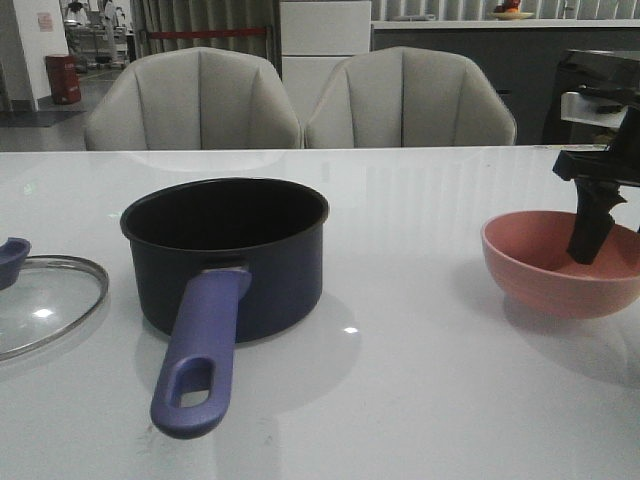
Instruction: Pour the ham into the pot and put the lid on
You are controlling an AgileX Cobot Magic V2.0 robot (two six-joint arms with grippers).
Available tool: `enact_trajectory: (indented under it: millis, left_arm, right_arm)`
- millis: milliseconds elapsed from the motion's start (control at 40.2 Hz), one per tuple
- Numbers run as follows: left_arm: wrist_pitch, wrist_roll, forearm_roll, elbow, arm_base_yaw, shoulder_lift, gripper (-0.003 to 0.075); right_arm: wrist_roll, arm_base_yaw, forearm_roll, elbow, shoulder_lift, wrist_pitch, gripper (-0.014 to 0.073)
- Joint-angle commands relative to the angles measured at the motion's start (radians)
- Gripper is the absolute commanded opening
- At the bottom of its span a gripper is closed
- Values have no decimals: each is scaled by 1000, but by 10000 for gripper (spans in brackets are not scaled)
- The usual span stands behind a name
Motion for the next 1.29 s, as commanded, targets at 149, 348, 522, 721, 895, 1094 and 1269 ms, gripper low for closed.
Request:
enact_trajectory:
  millis: [149, 348, 522, 721, 895, 1094, 1269]
  left_arm:
    - [-77, -1, -5, -29, -8, 11, 564]
    - [-77, -1, -5, -29, -8, 11, 564]
    - [-77, -1, -5, -29, -8, 11, 564]
    - [-77, -1, -5, -29, -8, 11, 564]
    - [-77, -1, -5, -29, -8, 11, 564]
    - [-77, -1, -5, -29, -8, 11, 564]
    - [-77, -1, -5, -29, -8, 11, 564]
  right_arm:
    - [-114, -5, 15, -22, -182, -15, 519]
    - [-121, -5, 27, 85, -358, -96, 519]
    - [-121, -5, 39, 228, -547, -210, 519]
    - [-121, 49, 44, 379, -772, -347, 519]
    - [-121, 123, 43, 483, -962, -435, 519]
    - [-120, 170, 53, 601, -1165, -522, 519]
    - [-120, 267, 62, 764, -1356, -648, 519]
